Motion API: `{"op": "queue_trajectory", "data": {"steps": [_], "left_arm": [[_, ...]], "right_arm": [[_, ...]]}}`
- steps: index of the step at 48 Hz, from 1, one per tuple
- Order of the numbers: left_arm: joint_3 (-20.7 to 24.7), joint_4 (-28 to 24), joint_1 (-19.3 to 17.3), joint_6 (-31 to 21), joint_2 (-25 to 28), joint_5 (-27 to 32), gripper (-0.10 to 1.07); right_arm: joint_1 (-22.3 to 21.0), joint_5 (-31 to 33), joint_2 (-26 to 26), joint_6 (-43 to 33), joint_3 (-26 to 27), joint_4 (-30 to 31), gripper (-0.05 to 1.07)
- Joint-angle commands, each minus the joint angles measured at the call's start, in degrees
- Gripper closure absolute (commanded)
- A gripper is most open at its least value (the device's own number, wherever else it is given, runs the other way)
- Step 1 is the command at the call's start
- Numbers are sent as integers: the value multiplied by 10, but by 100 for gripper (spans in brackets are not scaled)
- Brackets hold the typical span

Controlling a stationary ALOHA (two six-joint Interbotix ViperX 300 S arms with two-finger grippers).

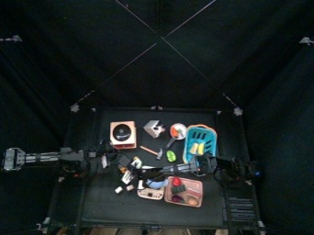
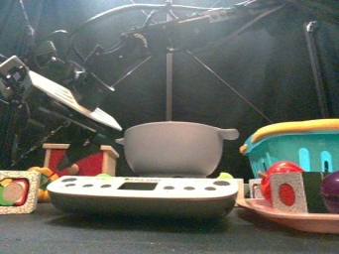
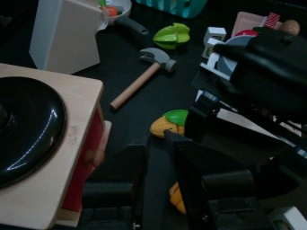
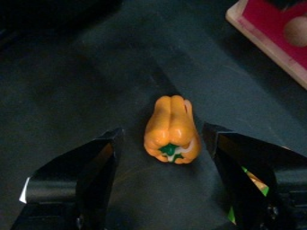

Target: Place squash in front of drawer

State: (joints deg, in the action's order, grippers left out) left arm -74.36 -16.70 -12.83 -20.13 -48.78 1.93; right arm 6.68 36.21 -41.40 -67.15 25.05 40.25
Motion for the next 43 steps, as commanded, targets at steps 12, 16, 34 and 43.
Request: {"op": "queue_trajectory", "data": {"steps": [12, 16, 34, 43], "left_arm": [[6, 0, 1, 0, 1, -7, 32], [8, 1, 4, -2, 1, -7, 32], [4, 2, 16, -1, 1, -7, 32], [4, 2, 18, -1, 1, -7, 32]], "right_arm": [[24, 131, 22, 4, 67, 4, 3], [31, 133, 22, 4, 67, 4, 3], [46, 164, 19, 3, 68, 3, 3], [53, 166, 20, -4, 73, 2, 3]]}}
